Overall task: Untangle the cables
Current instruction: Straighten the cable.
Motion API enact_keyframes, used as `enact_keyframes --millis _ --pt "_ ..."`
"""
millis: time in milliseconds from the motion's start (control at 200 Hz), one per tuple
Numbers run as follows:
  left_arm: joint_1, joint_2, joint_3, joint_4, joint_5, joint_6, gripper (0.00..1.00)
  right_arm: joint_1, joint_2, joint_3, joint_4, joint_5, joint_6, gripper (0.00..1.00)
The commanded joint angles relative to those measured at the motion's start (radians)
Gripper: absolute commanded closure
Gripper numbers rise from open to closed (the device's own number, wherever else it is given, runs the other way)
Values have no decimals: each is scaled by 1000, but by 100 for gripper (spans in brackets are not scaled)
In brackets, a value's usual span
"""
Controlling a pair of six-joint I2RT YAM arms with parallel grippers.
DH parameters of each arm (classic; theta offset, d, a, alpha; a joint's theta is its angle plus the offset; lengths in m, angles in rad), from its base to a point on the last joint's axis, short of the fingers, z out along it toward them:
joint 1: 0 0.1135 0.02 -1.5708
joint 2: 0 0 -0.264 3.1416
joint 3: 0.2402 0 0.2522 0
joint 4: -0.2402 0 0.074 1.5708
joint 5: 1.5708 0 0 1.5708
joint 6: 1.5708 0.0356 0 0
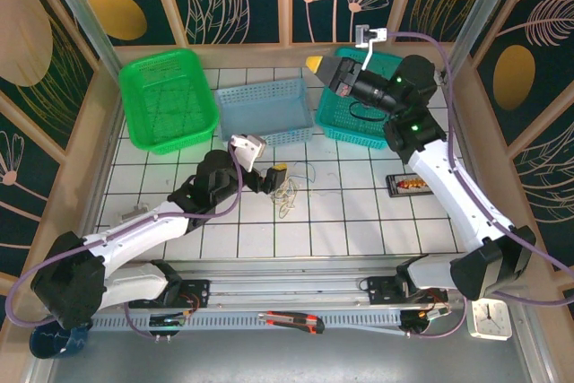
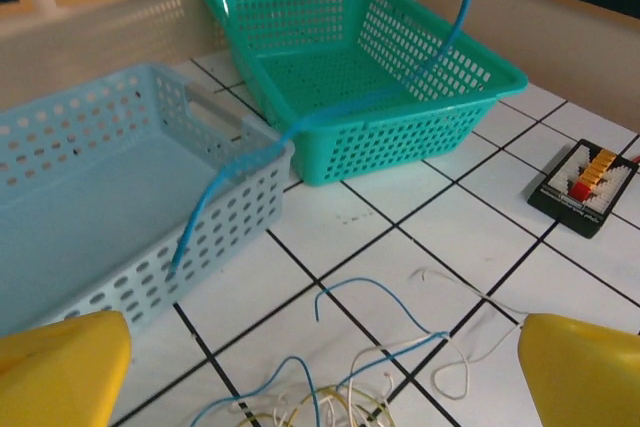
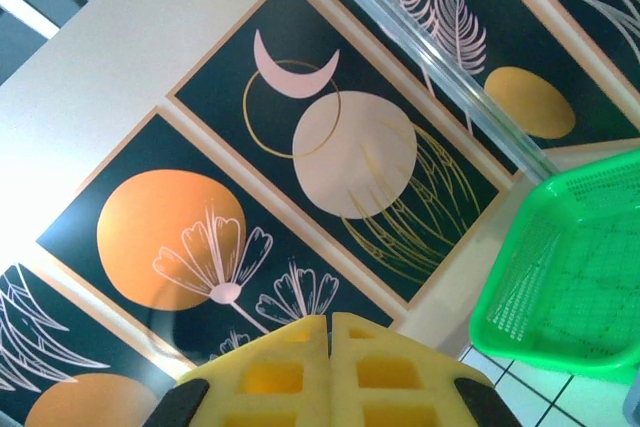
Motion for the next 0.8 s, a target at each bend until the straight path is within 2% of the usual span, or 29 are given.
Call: enact_keyframes --millis 0,485,686,741,791 --pt "5 11 50 52 -4 95 1 36 11 30 -3 16 -30 100" --pt "5 96 71 120 46 123 1 192 52 87 -43 44 -73 100" --pt "5 105 52 180 1 115 1 215 39 96 -30 53 -66 100" --pt "4 103 39 207 -4 108 6 214 30 95 -25 62 -62 100" --pt "4 105 29 229 0 101 17 214 20 95 -19 74 -61 100"
